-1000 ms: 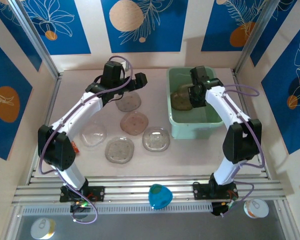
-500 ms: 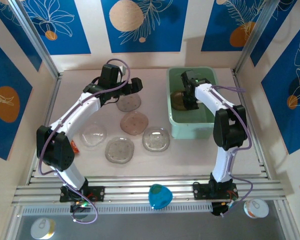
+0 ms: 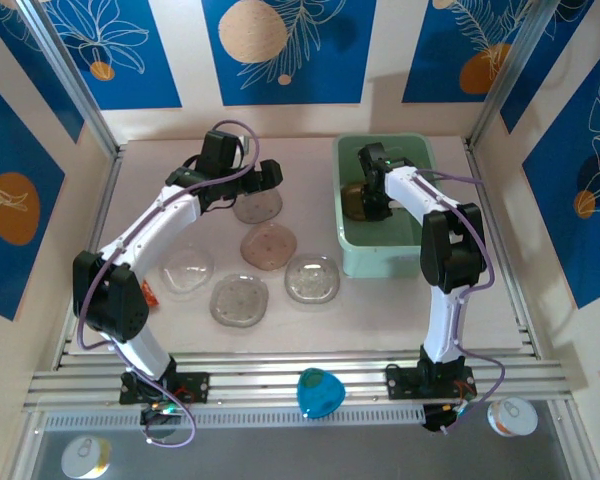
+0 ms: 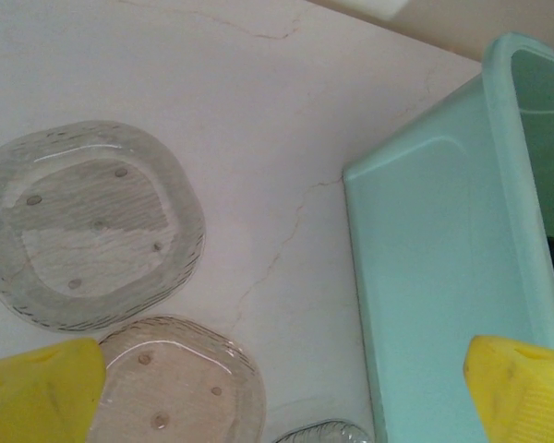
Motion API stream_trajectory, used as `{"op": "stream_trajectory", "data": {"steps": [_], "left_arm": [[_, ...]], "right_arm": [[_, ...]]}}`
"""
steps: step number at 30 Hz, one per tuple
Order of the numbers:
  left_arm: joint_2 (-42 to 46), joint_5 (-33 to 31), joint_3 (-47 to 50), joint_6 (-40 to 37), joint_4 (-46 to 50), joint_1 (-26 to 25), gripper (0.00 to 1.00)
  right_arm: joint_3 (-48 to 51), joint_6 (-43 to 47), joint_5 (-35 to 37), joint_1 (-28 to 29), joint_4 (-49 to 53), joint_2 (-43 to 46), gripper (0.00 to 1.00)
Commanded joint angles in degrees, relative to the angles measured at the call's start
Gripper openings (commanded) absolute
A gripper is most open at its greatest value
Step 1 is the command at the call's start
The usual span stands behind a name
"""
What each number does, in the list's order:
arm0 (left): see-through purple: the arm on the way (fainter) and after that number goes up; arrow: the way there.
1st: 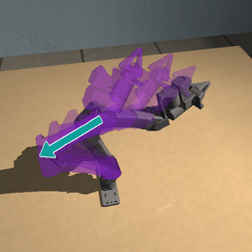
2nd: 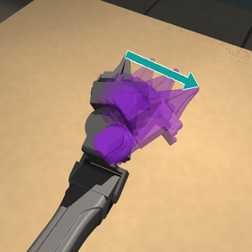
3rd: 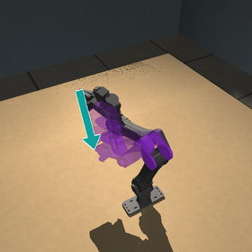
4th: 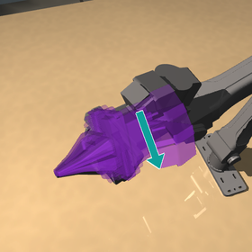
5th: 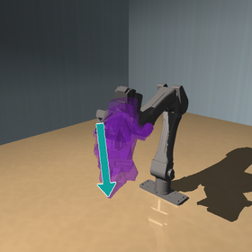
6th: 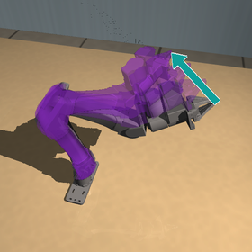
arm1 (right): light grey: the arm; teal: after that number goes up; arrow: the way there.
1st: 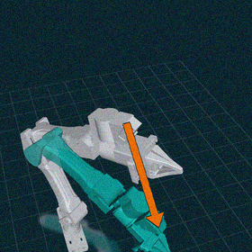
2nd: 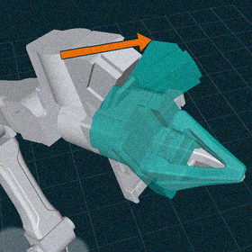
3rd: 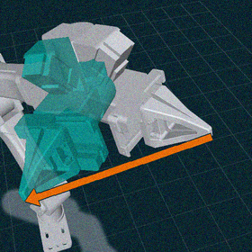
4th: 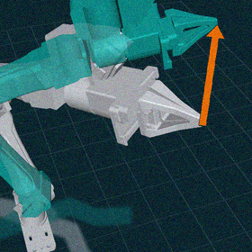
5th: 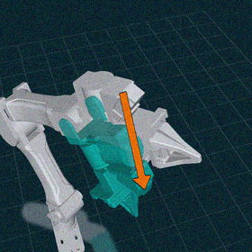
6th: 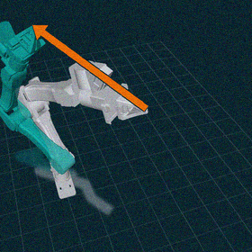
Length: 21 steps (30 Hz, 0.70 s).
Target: Place the plates into the plastic bin on the countertop
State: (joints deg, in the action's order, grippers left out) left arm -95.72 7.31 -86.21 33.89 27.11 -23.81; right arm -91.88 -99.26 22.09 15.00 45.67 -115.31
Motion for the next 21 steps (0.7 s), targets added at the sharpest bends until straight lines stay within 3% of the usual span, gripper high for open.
{"op": "stream_trajectory", "data": {"steps": [1, 4, 10, 16, 21], "left_arm": [[1.4, -1.1, 1.1, -1.6, 1.9, 0.7, 1.00], [1.8, -1.3, 1.5, -1.9, 2.9, 0.7, 1.00], [3.3, -3.3, 1.8, -3.7, 5.9, 0.7, 1.00], [5.4, -4.4, 2.6, -3.3, 10.9, 0.7, 1.00], [8.5, -4.9, 6.7, -1.8, 13.0, 0.5, 1.00]], "right_arm": [[-0.4, -0.5, -0.3, -0.1, -0.7, -0.2, 0.38], [-0.3, -0.2, -1.3, -0.2, -0.8, 0.1, 0.54], [-0.3, 1.8, -2.0, -0.2, -0.2, 2.7, 0.75], [1.2, 3.0, -2.4, 0.4, 2.4, 6.9, 0.88], [6.2, 5.7, 0.2, 1.0, -2.0, 14.9, 0.90]]}}
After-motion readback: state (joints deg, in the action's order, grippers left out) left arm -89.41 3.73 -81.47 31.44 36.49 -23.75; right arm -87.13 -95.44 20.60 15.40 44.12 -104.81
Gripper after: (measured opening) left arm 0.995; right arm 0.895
